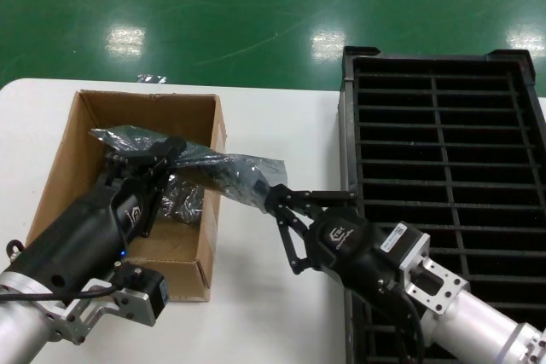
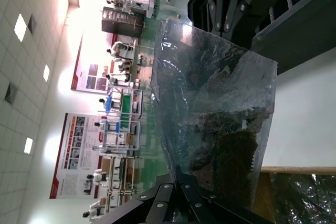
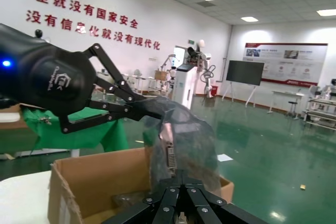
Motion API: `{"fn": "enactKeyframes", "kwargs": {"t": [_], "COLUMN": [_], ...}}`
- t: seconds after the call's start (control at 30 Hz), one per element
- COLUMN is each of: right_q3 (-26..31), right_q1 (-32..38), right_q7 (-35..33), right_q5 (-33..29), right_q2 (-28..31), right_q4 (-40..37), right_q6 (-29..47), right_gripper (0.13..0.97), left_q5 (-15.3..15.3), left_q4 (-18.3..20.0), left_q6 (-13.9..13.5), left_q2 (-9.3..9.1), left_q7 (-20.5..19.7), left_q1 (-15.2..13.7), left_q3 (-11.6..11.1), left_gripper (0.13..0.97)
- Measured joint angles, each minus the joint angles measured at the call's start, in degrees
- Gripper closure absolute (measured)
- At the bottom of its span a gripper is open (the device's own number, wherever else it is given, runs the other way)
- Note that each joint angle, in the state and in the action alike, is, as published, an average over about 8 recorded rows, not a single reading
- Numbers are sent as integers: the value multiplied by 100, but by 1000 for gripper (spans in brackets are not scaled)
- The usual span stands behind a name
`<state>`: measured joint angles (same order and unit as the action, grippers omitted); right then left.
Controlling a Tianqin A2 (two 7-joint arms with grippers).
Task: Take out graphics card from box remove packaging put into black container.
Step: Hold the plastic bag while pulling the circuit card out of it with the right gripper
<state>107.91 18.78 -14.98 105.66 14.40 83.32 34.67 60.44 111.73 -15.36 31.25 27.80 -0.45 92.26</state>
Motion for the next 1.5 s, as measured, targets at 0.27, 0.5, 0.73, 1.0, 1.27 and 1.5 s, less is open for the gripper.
{"fn": "enactKeyframes", "kwargs": {"t": [0.27, 0.5, 0.73, 1.0, 1.27, 1.5], "right_q3": [91, 172, 168, 21, 59, 149], "right_q1": [267, 602, 854, 1061, 1089, 967], "right_q7": [56, 179, 188, 123, 74, 128], "right_q5": [55, 113, 165, 291, 243, 181], "right_q2": [8, 23, -106, -309, -410, -406], "right_q4": [-271, -643, -1037, -1440, -1603, -1442], "right_q6": [328, 672, 822, 872, 919, 952], "right_gripper": [962, 962, 962, 962, 962, 963], "left_q5": [0, 0, 0, 0, 0, 0], "left_q4": [0, 0, 0, 0, 0, 0], "left_q6": [0, 0, 0, 0, 0, 0], "left_q2": [0, 0, 0, 0, 0, 0], "left_q7": [0, 0, 0, 0, 0, 0], "left_q1": [0, 0, 0, 0, 0, 0], "left_q3": [0, 0, 0, 0, 0, 0], "left_gripper": [958, 958, 958, 958, 958, 958]}}
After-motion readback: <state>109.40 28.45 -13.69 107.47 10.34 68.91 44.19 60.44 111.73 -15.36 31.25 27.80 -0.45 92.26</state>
